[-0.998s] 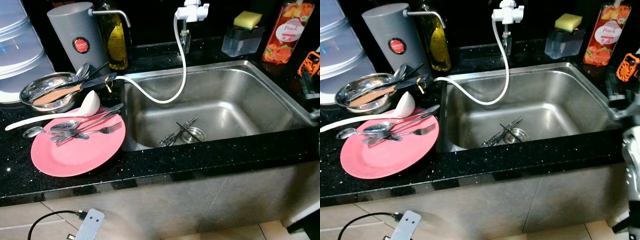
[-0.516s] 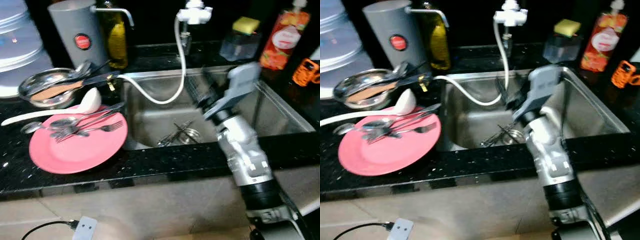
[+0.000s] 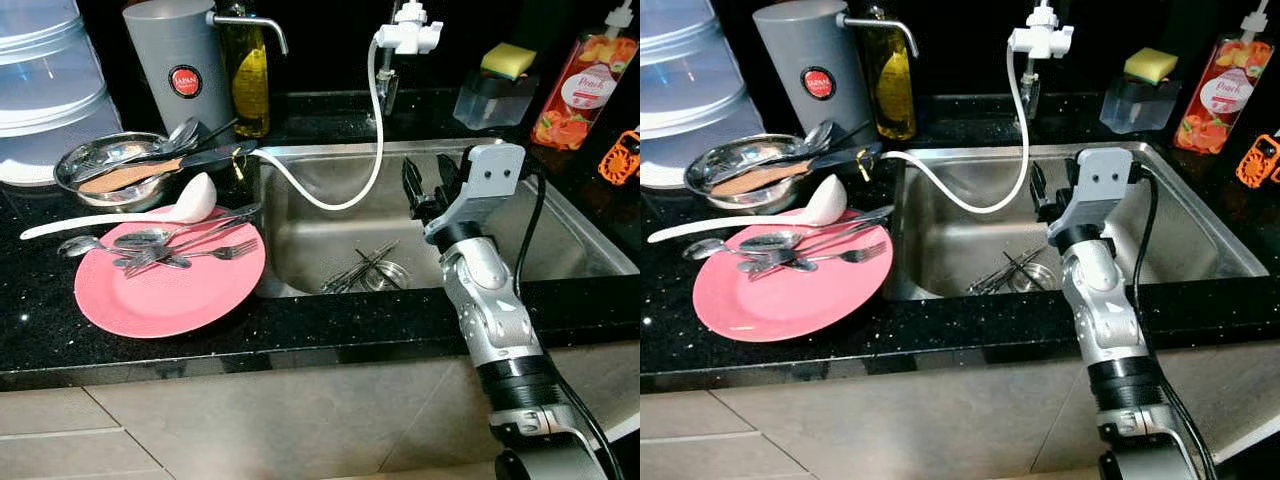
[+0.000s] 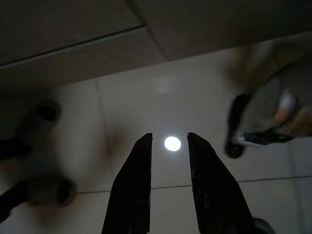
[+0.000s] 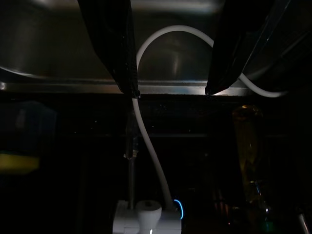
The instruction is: Kitchen organization
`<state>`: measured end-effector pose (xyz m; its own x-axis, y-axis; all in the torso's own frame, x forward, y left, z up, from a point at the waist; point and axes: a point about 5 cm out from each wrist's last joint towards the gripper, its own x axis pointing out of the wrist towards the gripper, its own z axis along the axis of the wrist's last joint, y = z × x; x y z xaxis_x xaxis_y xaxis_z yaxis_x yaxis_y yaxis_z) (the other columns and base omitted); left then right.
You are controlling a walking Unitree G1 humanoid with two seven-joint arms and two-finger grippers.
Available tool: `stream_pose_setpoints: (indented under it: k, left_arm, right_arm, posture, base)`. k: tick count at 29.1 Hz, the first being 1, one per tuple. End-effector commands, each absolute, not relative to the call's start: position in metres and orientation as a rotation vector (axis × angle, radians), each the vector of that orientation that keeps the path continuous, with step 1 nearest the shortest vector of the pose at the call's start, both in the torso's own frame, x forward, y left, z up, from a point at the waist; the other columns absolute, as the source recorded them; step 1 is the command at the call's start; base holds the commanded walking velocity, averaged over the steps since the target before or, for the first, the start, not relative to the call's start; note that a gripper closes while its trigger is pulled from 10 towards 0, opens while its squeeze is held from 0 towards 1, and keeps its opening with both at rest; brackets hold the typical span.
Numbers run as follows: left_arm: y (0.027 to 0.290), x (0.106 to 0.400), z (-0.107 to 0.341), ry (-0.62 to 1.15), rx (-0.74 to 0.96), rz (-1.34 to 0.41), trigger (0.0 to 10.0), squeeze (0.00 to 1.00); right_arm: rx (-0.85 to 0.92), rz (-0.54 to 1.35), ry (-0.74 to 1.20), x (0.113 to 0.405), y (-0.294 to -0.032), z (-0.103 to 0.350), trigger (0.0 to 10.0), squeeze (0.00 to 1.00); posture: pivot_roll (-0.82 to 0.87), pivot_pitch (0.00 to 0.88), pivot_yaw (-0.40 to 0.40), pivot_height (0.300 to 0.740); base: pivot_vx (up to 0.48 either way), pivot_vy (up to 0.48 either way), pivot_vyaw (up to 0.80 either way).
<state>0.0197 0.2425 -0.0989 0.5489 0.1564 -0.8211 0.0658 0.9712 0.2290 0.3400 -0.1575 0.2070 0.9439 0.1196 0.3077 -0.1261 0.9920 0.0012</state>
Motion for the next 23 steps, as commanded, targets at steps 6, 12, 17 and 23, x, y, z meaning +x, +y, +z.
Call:
stream_pose_setpoints:
  k: [6, 12, 17, 23]
  left_arm:
    - [0.261, 0.014, -0.084, 0.851, 0.389, 0.203, 10.0, 0.00]
    - [0.255, 0.011, -0.076, 0.746, 0.358, 0.125, 10.0, 0.00]
    - [0.249, 0.016, -0.073, 0.683, 0.329, 0.076, 10.0, 0.00]
    - [0.228, 0.088, 0.001, 0.155, 0.318, -0.029, 10.0, 0.00]
  right_arm:
    - [0.018, 0.120, -0.302, 0.343, -0.157, 0.203, 10.0, 0.00]
    - [0.007, 0.127, -0.305, 0.345, -0.156, 0.201, 10.0, 0.00]
    - [0.009, 0.127, -0.300, 0.345, -0.155, 0.199, 10.0, 0.00]
    - [0.008, 0.125, -0.304, 0.343, -0.155, 0.199, 10.0, 0.00]
  posture:
    - [0.27, 0.000, -0.054, 0.740]
    - [0.27, 0.000, -0.055, 0.740]
    - [0.28, 0.000, -0.058, 0.740]
    - [0.25, 0.000, -0.047, 0.740]
  base:
    - [0.000, 0.000, 0.00]
    - [0.000, 0.000, 0.00]
    - [0.000, 0.000, 0.00]
    - [0.000, 0.000, 0.00]
